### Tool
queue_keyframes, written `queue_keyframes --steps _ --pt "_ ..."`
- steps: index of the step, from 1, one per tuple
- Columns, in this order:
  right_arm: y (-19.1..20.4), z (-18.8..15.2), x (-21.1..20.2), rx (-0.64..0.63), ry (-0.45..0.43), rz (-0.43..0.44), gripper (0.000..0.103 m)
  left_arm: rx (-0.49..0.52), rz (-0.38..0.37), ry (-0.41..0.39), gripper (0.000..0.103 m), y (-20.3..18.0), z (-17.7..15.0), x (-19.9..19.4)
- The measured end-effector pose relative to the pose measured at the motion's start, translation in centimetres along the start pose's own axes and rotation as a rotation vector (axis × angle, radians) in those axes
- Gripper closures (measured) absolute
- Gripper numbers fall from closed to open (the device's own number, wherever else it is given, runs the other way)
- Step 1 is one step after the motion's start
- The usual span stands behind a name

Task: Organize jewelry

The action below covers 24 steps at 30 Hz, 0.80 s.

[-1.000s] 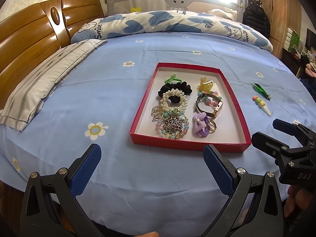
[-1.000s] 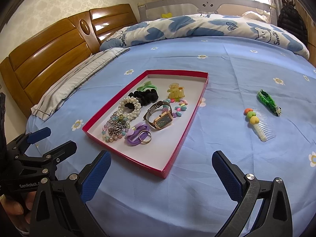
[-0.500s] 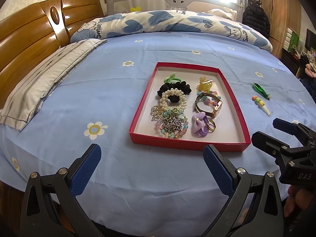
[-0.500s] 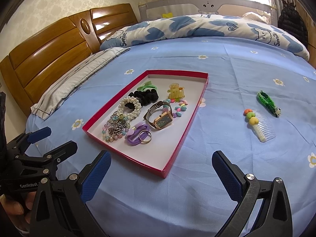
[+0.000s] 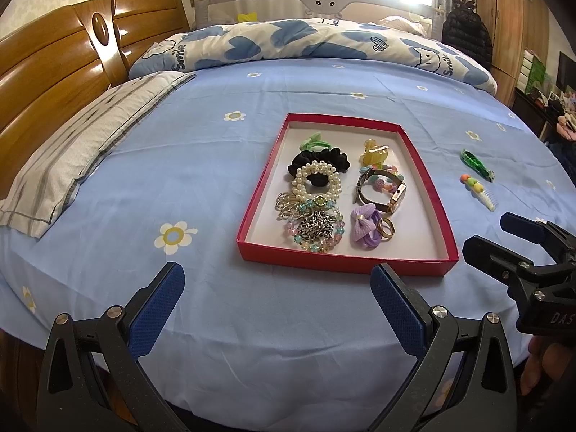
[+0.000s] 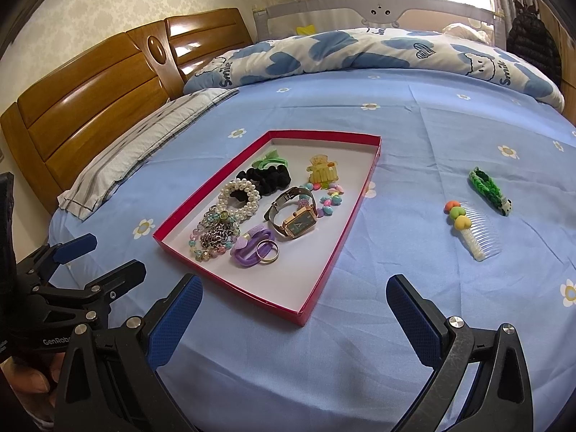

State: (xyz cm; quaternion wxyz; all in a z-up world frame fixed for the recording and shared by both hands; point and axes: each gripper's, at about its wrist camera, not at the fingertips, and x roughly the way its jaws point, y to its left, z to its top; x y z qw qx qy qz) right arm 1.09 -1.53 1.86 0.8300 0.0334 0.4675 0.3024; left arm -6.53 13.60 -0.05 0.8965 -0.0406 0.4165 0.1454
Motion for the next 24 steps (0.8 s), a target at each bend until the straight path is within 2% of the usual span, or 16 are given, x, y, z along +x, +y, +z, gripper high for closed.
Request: queue_keyframes --steps 24 --pt "-0.01 0.29 -0.35 0.006 -0.006 0.005 0.0 0.005 -0.006 0.001 0.0 -0.17 0.07 -0.03"
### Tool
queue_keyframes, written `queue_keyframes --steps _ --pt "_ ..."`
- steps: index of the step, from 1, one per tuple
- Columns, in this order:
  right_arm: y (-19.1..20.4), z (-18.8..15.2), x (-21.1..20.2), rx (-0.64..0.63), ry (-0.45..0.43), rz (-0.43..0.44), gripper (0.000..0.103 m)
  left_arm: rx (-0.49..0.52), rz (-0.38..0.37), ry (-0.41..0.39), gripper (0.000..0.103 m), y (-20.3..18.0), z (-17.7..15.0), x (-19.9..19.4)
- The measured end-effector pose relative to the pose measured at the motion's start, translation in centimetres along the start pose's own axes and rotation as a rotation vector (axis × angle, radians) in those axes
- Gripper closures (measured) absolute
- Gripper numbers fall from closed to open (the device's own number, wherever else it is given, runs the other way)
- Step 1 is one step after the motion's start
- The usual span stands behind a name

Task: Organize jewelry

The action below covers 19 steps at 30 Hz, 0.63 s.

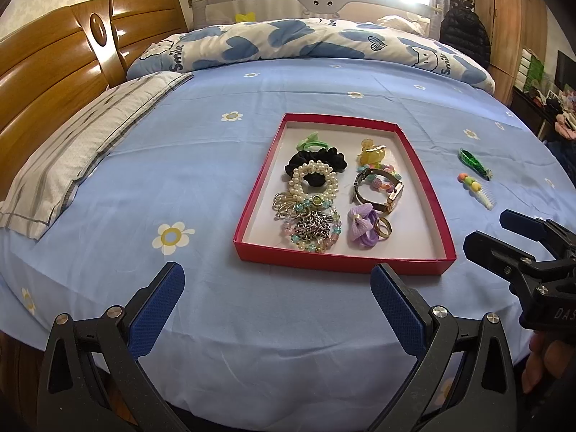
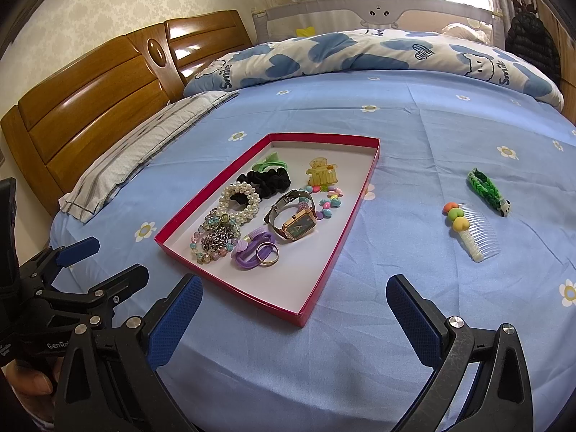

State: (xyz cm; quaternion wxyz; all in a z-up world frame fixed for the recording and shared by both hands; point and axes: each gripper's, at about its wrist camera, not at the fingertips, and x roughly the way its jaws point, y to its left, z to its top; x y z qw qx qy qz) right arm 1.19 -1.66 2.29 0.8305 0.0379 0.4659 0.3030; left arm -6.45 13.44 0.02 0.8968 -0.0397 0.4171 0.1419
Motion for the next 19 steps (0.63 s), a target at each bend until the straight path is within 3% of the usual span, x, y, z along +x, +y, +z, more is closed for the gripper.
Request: queue_keyframes --steps 19 --pt "-0.39 -0.23 0.51 0.015 0.012 0.009 0.0 -0.009 -0.009 0.014 0.0 -0.06 0.3 0.33"
